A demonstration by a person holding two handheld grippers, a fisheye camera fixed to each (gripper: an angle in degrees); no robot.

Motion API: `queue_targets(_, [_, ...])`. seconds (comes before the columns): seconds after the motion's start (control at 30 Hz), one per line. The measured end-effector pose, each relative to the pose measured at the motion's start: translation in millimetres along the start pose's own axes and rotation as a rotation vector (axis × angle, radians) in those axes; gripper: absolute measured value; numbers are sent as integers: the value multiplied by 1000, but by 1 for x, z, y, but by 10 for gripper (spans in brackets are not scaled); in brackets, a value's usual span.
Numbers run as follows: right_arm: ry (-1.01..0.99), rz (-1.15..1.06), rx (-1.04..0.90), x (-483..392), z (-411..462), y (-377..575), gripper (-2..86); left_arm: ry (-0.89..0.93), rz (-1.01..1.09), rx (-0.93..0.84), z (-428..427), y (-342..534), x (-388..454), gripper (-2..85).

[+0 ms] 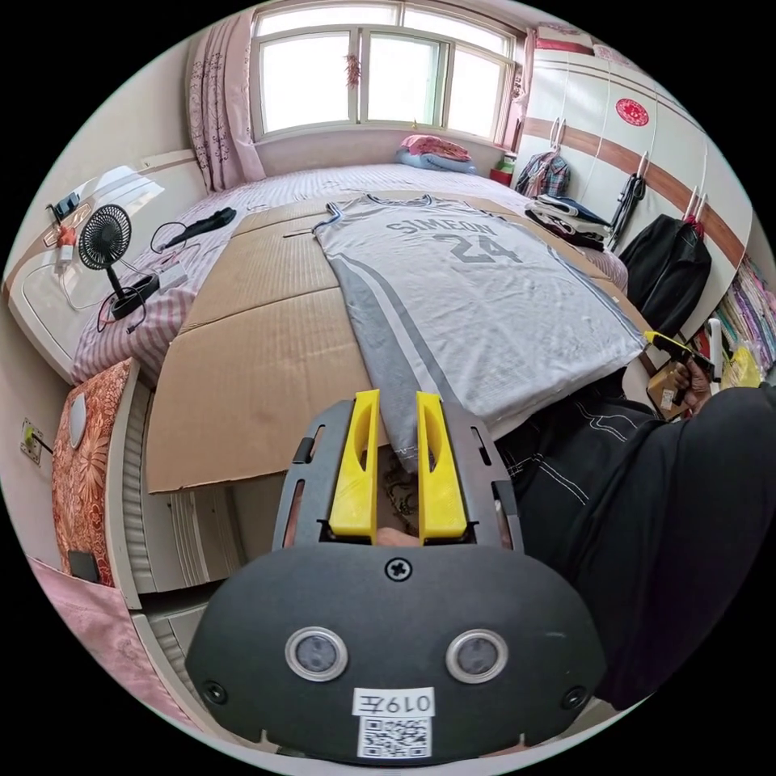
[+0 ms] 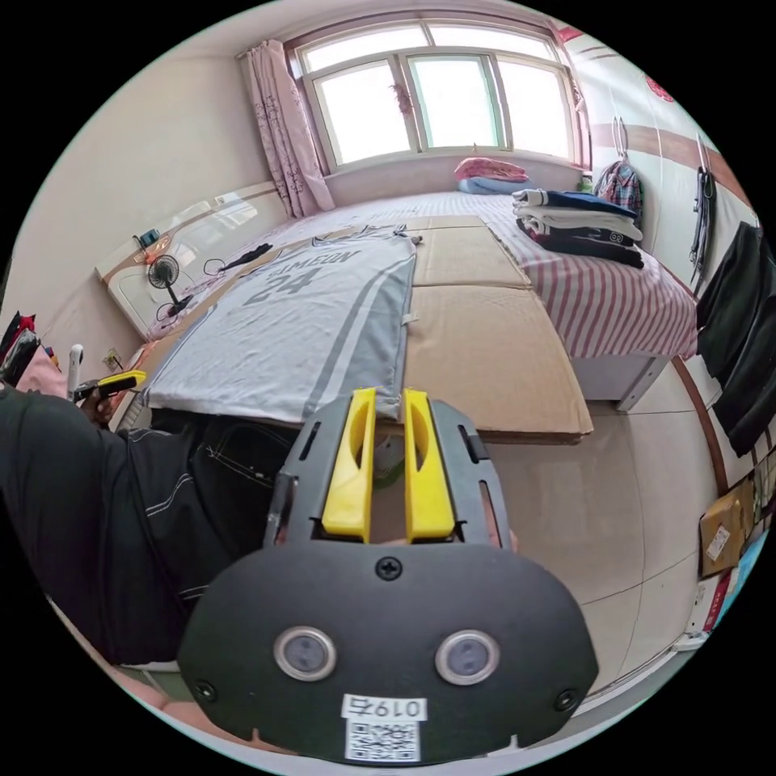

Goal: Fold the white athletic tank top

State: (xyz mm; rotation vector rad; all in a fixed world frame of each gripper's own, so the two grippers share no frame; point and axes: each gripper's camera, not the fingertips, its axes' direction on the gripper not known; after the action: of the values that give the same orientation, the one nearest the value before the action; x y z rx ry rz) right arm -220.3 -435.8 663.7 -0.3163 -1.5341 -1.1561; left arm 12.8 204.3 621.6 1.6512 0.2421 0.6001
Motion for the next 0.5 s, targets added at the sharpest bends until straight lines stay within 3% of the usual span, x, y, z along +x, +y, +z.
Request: queue_targets(0.5, [73,-88,-68,-14,8,-13,27,-28,1,-44,21,-7,-2,60])
